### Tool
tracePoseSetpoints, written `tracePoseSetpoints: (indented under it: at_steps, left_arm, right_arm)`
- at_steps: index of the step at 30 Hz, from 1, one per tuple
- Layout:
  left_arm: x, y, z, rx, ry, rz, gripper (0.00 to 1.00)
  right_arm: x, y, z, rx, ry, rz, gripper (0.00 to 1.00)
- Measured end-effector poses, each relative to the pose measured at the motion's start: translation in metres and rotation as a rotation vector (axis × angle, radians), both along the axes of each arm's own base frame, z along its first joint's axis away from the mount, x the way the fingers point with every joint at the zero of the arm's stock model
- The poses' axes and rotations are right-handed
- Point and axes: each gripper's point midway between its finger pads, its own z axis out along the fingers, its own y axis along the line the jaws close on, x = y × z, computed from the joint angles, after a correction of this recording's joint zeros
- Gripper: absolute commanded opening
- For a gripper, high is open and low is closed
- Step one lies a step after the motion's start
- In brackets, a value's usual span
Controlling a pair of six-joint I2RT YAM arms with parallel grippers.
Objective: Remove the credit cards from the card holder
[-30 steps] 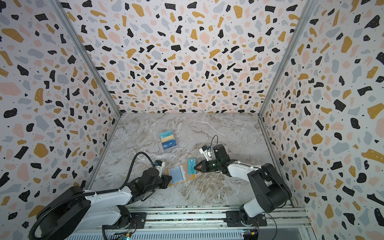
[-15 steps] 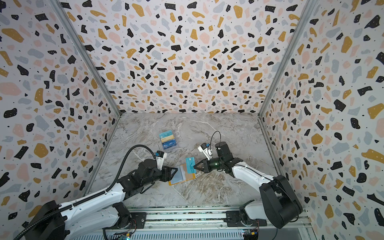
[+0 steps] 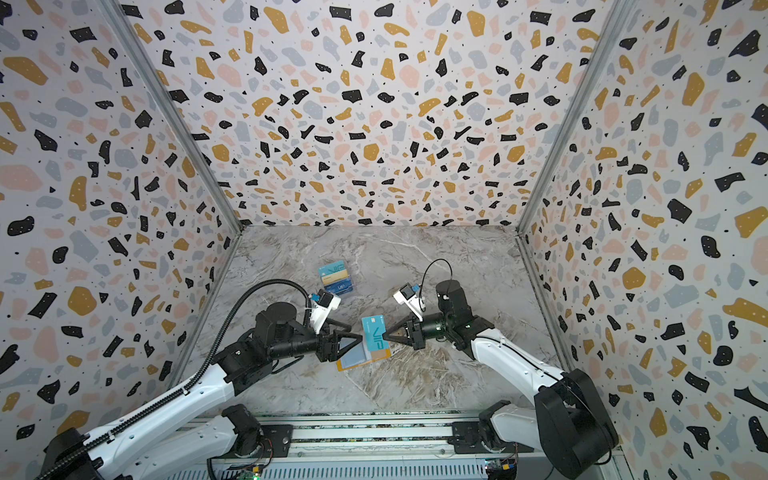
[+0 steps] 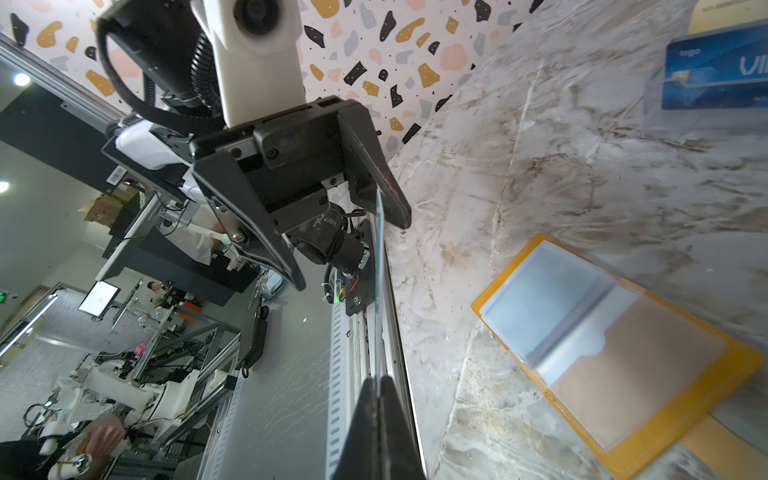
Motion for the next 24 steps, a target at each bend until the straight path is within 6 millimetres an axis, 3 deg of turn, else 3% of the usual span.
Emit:
tracePoseSetpoints:
  at_steps: [4, 13, 24]
  left_arm:
    - [-0.006, -0.005, 0.002, -0.022, 0.013, -0.048, 0.66]
    - [-0.016, -0.016, 0.032, -0.157, 0.0, -0.127, 0.56]
    - [-0.021, -0.017, 0.035, -0.173, 0.017, -0.158, 0.3]
  right_arm:
    - [-0.013, 0.005, 0.003, 0.021, -0.02, 0.061, 0.0]
    - [-0.027, 0.014, -0.002, 0.03, -0.031, 0.136, 0.0]
    - [-0.026, 0.016, 0.001, 0.037, -0.05, 0.142, 0.0]
